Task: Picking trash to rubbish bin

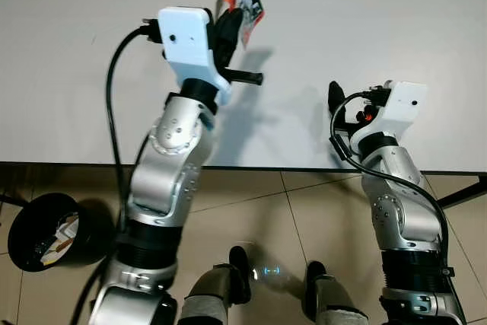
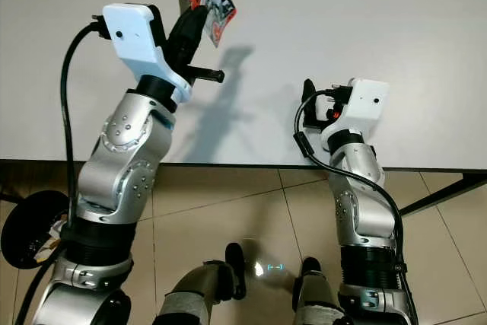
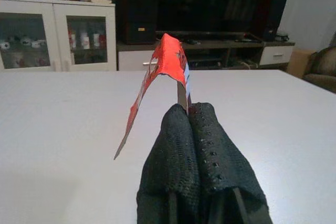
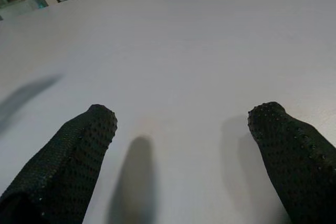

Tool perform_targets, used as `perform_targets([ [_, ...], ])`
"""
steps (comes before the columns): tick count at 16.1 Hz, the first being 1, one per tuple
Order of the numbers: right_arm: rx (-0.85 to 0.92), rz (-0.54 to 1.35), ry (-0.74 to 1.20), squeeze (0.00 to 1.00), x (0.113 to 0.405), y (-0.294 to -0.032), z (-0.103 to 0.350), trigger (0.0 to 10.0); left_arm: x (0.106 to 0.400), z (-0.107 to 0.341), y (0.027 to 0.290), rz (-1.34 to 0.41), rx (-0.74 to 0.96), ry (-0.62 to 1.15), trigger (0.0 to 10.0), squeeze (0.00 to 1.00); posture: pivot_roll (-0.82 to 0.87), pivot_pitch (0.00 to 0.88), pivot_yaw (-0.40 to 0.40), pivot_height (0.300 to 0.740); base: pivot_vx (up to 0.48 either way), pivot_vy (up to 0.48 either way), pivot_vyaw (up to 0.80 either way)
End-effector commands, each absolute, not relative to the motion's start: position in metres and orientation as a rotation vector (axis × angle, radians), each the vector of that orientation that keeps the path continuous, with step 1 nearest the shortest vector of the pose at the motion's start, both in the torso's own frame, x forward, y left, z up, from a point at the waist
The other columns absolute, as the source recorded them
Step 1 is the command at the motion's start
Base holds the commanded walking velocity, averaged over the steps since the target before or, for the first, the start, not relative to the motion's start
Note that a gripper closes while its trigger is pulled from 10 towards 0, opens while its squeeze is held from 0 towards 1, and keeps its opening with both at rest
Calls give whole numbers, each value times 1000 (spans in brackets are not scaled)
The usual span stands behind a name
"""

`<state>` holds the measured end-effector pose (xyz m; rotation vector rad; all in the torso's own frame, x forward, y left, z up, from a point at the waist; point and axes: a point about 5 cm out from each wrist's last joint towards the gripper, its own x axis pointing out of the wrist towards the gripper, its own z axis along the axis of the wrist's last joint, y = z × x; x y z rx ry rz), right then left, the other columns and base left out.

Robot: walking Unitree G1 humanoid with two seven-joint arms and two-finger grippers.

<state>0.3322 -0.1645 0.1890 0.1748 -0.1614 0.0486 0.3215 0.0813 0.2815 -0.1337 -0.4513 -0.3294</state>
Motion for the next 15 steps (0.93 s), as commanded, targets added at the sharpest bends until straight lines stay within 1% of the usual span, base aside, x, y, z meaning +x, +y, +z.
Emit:
perform_targets([
  [1, 201, 39, -17, 0, 330, -164, 158, 10000, 319, 282, 87, -325, -130, -456, 10000, 0, 18, 326, 153, 740, 0, 0, 0],
  [3, 193, 52, -33, 0, 331, -165, 162, 10000, 322, 276, 96, -293, -95, -444, 10000, 0, 22, 319, 147, 740, 0, 0, 0],
  [5, 195, 59, -47, 0, 332, -166, 166, 10000, 322, 269, 100, -265, -48, -432, 10000, 0, 20, 314, 146, 740, 0, 0, 0],
  [15, 166, 80, -69, 0, 331, -163, 168, 10000, 323, 266, 101, -239, -40, -431, 10000, 0, 28, 309, 148, 740, 0, 0, 0],
])
